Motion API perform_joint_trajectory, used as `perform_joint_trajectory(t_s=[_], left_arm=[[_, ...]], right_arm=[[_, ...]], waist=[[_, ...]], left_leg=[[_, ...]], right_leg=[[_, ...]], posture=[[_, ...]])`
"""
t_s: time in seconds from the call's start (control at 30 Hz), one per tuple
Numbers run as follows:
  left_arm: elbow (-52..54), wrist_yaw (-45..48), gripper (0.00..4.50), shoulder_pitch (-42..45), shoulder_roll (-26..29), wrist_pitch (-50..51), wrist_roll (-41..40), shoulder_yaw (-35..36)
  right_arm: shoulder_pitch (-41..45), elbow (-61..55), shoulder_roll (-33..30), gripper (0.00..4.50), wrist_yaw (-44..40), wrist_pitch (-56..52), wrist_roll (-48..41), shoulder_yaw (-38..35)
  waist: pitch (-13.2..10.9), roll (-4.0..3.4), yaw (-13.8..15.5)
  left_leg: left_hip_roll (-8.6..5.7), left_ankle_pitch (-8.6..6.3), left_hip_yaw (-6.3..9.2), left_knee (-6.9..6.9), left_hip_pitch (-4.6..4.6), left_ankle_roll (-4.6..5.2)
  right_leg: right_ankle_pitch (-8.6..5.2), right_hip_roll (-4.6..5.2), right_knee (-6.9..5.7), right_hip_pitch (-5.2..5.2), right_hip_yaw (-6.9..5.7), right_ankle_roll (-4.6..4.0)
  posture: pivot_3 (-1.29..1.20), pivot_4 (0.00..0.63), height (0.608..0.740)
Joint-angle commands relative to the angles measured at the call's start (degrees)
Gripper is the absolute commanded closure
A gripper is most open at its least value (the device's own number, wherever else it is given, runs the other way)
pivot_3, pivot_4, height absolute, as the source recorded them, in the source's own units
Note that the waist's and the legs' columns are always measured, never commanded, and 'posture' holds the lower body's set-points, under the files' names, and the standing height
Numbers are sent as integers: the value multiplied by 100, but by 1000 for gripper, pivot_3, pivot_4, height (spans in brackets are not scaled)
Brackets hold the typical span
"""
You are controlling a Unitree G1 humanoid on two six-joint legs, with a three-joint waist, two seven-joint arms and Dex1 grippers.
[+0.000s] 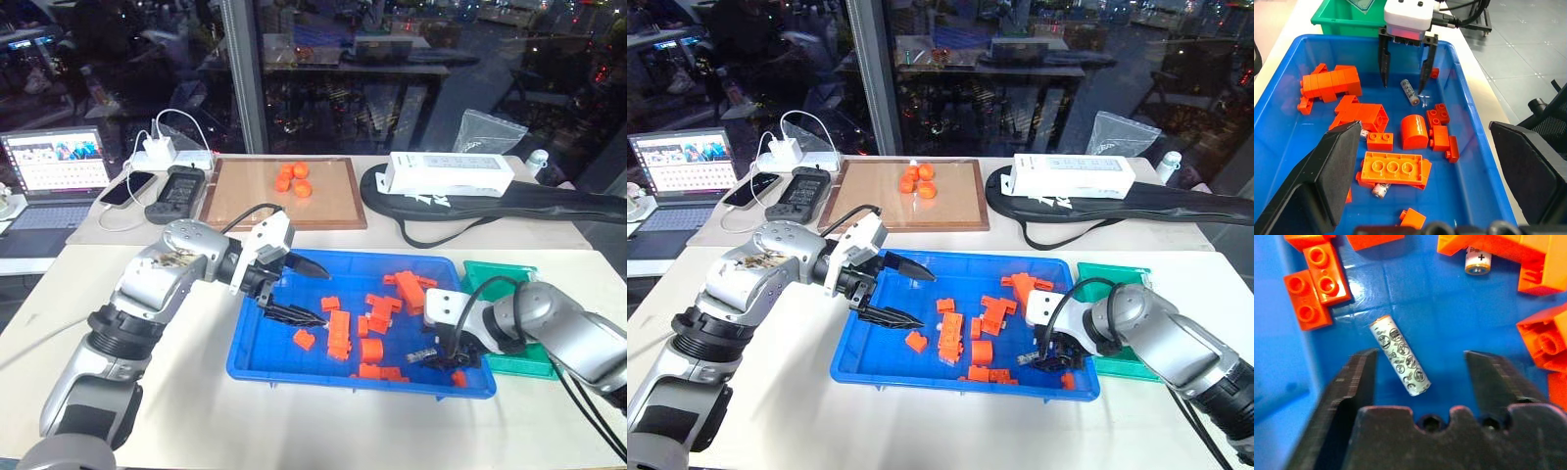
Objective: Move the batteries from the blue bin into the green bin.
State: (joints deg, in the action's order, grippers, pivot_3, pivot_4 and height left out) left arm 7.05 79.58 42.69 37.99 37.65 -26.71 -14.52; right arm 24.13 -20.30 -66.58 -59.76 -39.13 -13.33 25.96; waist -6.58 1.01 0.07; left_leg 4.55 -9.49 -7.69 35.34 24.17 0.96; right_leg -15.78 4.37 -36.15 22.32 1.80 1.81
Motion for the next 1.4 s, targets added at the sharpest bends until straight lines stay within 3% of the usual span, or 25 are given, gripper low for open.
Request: perform_joint_trajectory(t_s=[0.03,0.17,0.43,0.6,0.63,0.67,0.9,1.2,1.3,1.4], left_arm=[[142,12,0,60,59,-47,-70,117],[117,29,0,71,57,-77,-72,105],[-20,-118,0,158,-79,222,-193,129],[4,-146,0,222,-120,362,-239,120],[3,-149,0,228,-122,366,-244,113],[-16,-158,0,238,-137,383,-251,104],[-40,-206,0,257,-163,424,-240,86],[-198,39,0,244,-98,-228,56,-3],[-254,40,0,267,-109,-282,97,-5],[-273,58,0,277,-114,-309,119,-11]], right_arm=[[-22,-141,129,3104,-116,-177,-38,-279],[-41,-352,174,4451,-209,-408,-164,-553],[198,-787,-90,4485,-330,-1191,-864,-1812],[119,-1029,133,4485,96,-1645,-993,-2079],[43,-1128,190,3917,180,-1745,-1022,-2038],[-63,-1261,200,3812,233,-1823,-1031,-1958],[-247,-1453,1179,1411,1620,-2671,-659,-1446],[-706,-1185,1454,1411,2248,-2915,-421,-945],[-798,-1142,1560,2116,2278,-2987,-519,-1073],[-840,-1168,1516,3182,2244,-2986,-540,-1073]], waist=[[0,0,0],[0,-1,5],[0,-1,49],[0,-1,51],[0,-1,51],[0,-1,51],[0,0,26],[1,-1,58],[11,8,53],[14,9,49]], left_leg=[[0,0,0,0,-1,0],[0,0,1,0,-1,0],[-2,0,1,1,2,0],[-2,0,3,0,2,0],[-1,0,4,0,2,0],[-1,0,5,0,2,0],[-2,0,17,3,3,0],[-6,0,10,4,7,0],[-6,0,8,5,3,0],[-5,0,9,8,3,0]], right_leg=[[0,0,-1,-1,0,0],[0,0,-2,-2,0,-1],[1,2,-2,0,-1,-1],[0,2,-1,1,-1,-2],[1,1,-1,1,-1,-2],[1,0,-2,0,-1,-2],[2,0,-5,0,-2,-2],[1,2,-1,-2,-7,-2],[1,0,-2,-7,-10,-3],[1,0,-4,-8,-12,-3]], posture=[[0,150,699],[0,150,699],[0,150,699],[0,150,699],[0,150,699],[0,150,699],[0,150,699],[0,150,699],[0,150,699],[0,150,699]])
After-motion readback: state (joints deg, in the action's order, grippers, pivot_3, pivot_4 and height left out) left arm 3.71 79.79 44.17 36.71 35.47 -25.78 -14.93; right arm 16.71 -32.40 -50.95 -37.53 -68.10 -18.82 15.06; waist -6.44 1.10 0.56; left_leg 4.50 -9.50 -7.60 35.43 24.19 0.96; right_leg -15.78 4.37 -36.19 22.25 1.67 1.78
